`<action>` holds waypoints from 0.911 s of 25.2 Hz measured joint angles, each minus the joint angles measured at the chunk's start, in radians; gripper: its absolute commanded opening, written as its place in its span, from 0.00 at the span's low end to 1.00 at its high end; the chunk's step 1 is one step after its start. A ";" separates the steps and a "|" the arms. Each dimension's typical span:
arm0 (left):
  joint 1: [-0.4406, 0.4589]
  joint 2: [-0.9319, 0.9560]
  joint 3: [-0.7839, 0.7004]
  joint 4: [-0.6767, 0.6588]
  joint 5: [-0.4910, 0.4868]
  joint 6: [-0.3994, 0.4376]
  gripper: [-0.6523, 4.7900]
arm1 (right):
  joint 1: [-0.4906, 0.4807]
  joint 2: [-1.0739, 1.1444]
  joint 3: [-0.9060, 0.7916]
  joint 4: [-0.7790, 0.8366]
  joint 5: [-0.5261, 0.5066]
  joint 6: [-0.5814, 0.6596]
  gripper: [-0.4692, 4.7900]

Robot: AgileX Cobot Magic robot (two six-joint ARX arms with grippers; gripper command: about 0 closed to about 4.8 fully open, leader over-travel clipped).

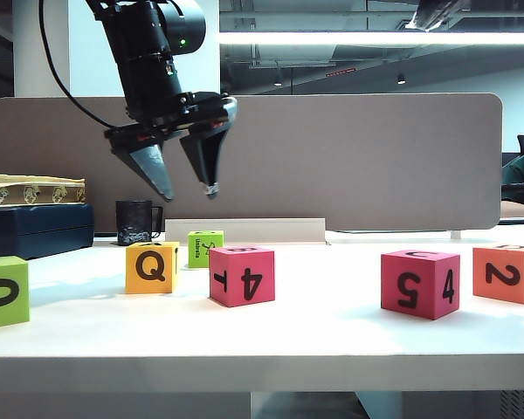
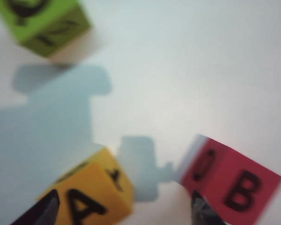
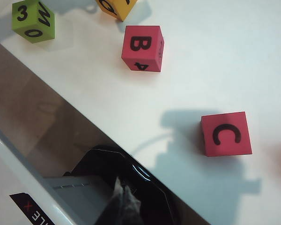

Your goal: Select the appropriate blocks from the scattered letter blocks on the table and arrange them in a row to spell out "ABCD".

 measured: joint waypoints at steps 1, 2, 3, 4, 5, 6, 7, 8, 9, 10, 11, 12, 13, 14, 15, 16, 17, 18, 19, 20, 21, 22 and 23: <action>-0.001 0.000 0.000 -0.010 0.036 0.011 0.77 | 0.000 0.000 0.000 0.000 0.000 0.000 0.09; -0.010 0.000 0.000 -0.020 0.076 0.035 0.77 | 0.000 0.000 0.000 0.000 0.000 0.000 0.09; -0.024 0.000 0.000 -0.021 0.095 0.066 0.79 | 0.000 0.000 0.000 0.001 0.000 0.000 0.09; -0.035 0.000 0.000 -0.022 0.100 0.090 0.80 | 0.000 0.000 0.000 0.002 0.000 0.000 0.09; -0.047 0.000 0.000 -0.026 0.101 0.117 0.80 | 0.000 0.000 0.000 0.002 0.001 0.000 0.09; -0.055 0.000 0.000 -0.032 0.102 0.141 0.80 | 0.000 0.000 0.000 0.002 0.001 0.000 0.09; -0.066 0.001 0.000 -0.040 0.102 0.168 0.80 | 0.000 0.000 0.000 0.002 0.001 0.000 0.09; -0.072 0.001 0.000 -0.044 0.102 0.187 0.81 | 0.000 0.000 0.000 0.002 0.001 0.000 0.09; -0.085 0.001 -0.010 -0.041 0.102 0.224 0.82 | 0.000 0.000 0.000 0.002 0.001 0.000 0.09; -0.095 0.004 -0.019 -0.048 0.102 0.257 0.86 | 0.000 0.000 0.000 0.002 0.001 0.000 0.09; -0.101 0.009 -0.019 -0.058 0.102 0.270 0.94 | 0.000 0.000 0.000 0.002 0.001 0.000 0.09; -0.101 0.014 -0.019 -0.064 0.102 0.275 1.00 | 0.000 0.000 0.000 0.002 0.001 0.000 0.09; -0.103 0.020 -0.019 -0.068 0.103 0.278 1.00 | 0.000 0.000 0.000 0.002 0.001 0.000 0.09; -0.107 0.026 -0.019 -0.069 0.102 0.284 1.00 | 0.000 0.000 0.000 0.003 0.001 0.000 0.09; -0.109 0.031 -0.019 -0.069 0.101 0.289 1.00 | 0.000 0.000 0.000 0.003 0.001 0.000 0.09; -0.113 0.035 -0.019 -0.069 0.102 0.289 1.00 | 0.000 0.000 0.000 0.003 0.001 0.000 0.09; -0.117 0.042 -0.019 -0.069 0.102 0.288 1.00 | 0.000 0.000 0.000 0.003 0.001 0.000 0.09; -0.120 0.047 -0.019 -0.069 0.103 0.289 1.00 | 0.000 0.000 0.000 0.003 0.001 0.000 0.09; -0.125 0.063 -0.019 -0.064 0.103 0.289 1.00 | 0.000 0.000 0.000 0.003 0.001 0.000 0.09; -0.125 0.071 -0.019 -0.063 0.103 0.289 1.00 | 0.000 0.000 0.000 0.003 0.002 0.000 0.09; -0.128 0.076 -0.019 -0.063 0.102 0.289 1.00 | 0.000 0.000 0.000 0.003 0.001 0.000 0.09; -0.130 0.083 -0.019 -0.062 0.100 0.289 1.00 | 0.000 0.000 0.000 0.003 0.002 0.000 0.09; -0.131 0.088 -0.019 -0.061 0.098 0.289 1.00 | 0.000 0.000 0.000 0.003 0.001 0.000 0.09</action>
